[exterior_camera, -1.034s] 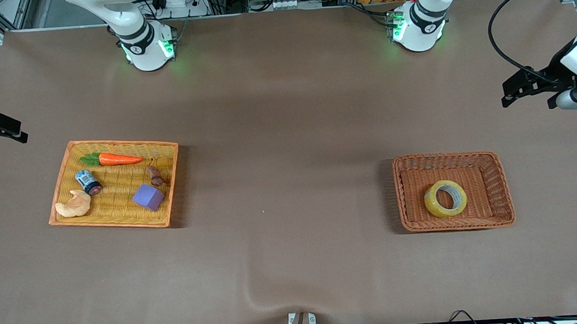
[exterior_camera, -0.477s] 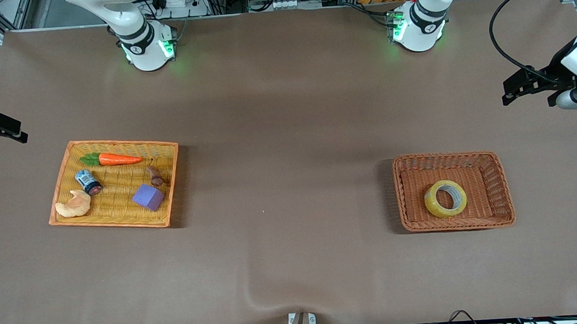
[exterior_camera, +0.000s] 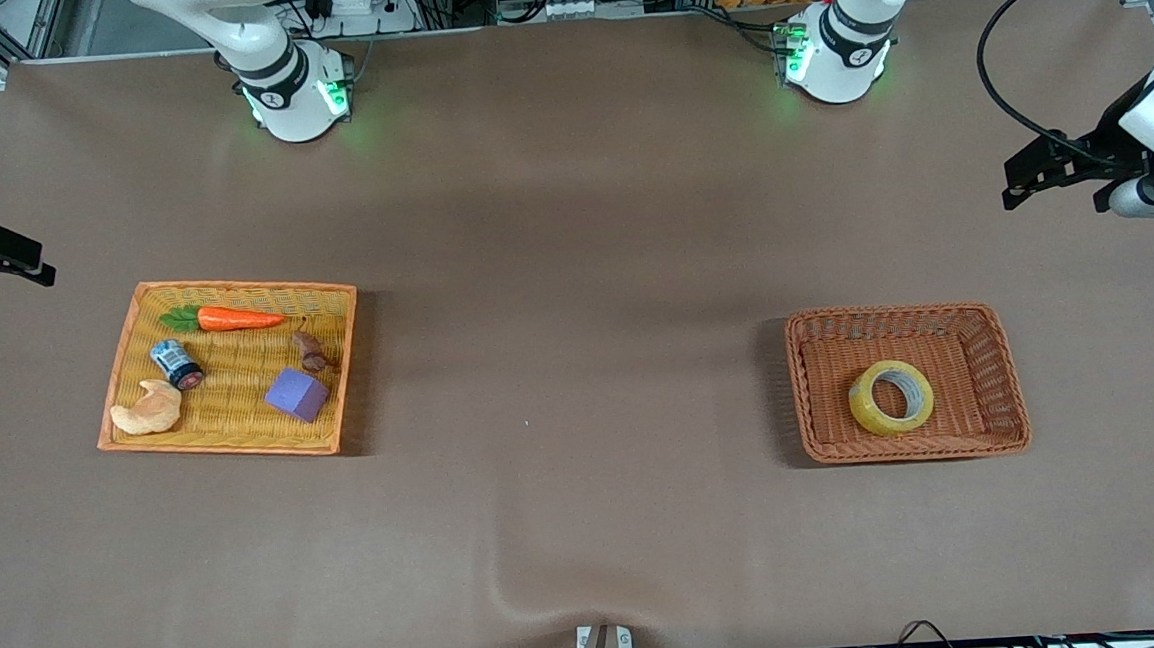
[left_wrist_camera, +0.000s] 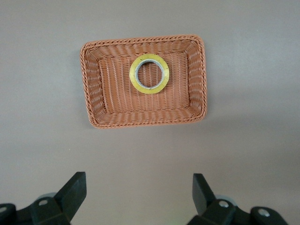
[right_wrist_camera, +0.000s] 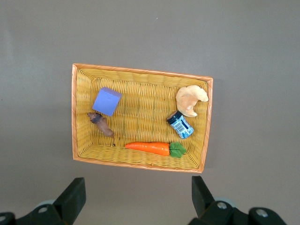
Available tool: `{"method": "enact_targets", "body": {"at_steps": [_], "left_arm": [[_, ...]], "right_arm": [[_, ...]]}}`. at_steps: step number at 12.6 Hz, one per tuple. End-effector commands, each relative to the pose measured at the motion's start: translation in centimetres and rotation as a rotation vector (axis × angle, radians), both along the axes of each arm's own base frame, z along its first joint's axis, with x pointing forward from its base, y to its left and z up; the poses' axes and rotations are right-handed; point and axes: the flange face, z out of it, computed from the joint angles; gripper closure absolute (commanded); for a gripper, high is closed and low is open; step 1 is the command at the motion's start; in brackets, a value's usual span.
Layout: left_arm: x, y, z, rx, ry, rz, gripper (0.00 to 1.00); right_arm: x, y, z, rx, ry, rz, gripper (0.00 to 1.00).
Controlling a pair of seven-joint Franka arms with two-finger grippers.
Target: Transfer tape with both arms
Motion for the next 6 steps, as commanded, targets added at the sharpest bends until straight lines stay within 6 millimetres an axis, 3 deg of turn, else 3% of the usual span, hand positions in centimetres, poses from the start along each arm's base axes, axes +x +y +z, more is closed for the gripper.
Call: {"method": "enact_targets", "body": {"at_steps": [1, 6], "left_arm": [[-0.39, -0.03, 0.36, 0.022, -0.003, 0.006, 0.00], [-0.24, 0.03, 0.17, 0.021, -0.004, 0.034, 0.00]], "right_arm": [[0.13, -0.21, 0.36, 0.009, 0.000, 0.008, 0.00], [0.12, -0.31, 0.36, 0.007, 0.000, 0.006, 0.00]]}}
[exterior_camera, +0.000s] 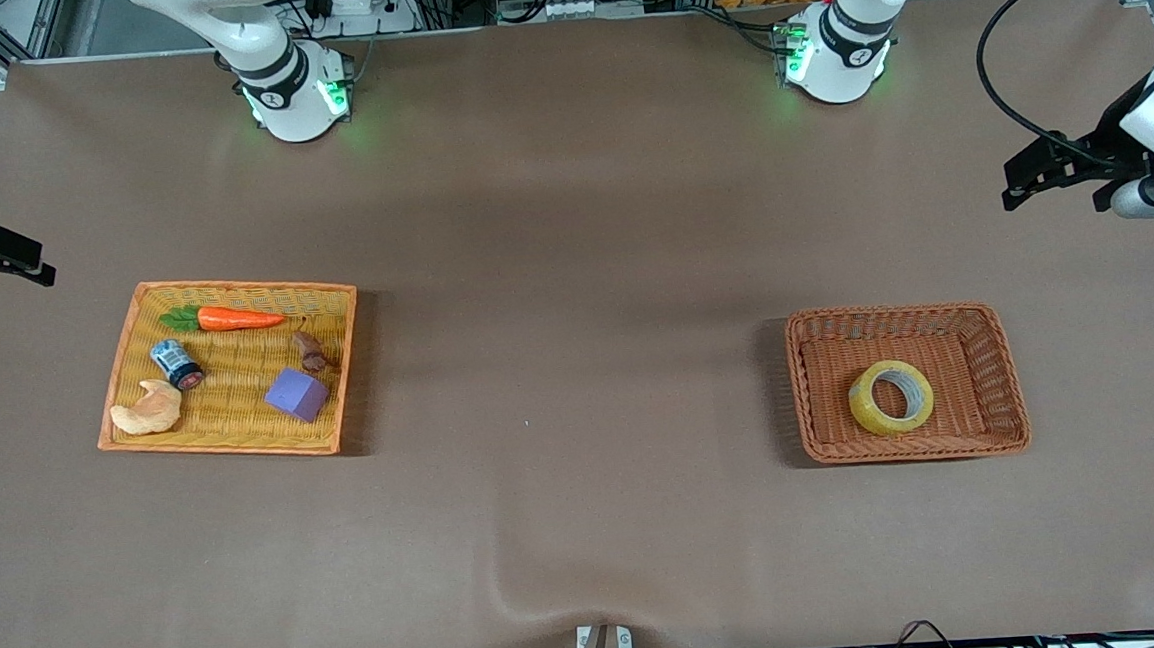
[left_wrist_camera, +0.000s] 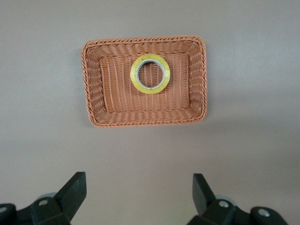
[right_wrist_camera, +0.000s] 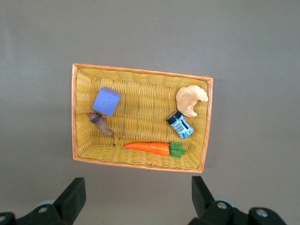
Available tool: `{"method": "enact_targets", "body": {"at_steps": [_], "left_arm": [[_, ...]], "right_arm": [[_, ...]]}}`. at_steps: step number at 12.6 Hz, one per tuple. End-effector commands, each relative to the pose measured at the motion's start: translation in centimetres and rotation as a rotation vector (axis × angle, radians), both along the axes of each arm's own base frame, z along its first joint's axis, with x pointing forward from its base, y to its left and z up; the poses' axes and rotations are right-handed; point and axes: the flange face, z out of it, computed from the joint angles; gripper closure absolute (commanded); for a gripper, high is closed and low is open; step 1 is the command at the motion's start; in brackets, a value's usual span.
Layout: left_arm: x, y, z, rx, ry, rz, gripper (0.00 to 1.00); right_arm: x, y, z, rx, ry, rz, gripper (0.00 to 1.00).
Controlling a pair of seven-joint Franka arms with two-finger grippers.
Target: Transfer tape with both arms
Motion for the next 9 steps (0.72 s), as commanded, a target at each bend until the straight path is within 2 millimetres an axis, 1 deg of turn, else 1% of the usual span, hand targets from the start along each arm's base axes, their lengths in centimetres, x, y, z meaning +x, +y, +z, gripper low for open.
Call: {"method": "enact_targets", "body": {"at_steps": [1, 3, 5, 9], "left_arm": [[-0.17, -0.18, 0.02, 0.019, -0.001, 0.008, 0.00], [-0.20, -0.83, 0.03, 0.023, -0.003, -0.004, 0.00], [-0.29, -0.64, -0.02, 0.024, -0.002, -0.001, 0.00], [0.23, -0.76, 0.26, 0.030, -0.042, -0.004, 0.00]], "right_arm": [[0.12, -0.31, 0.36, 0.007, 0.000, 0.006, 0.00], [0.12, -0.31, 0.36, 0.007, 0.000, 0.006, 0.00], [0.12, -0.31, 0.36, 0.007, 0.000, 0.006, 0.00], [0.12, -0.31, 0.36, 0.007, 0.000, 0.006, 0.00]]}}
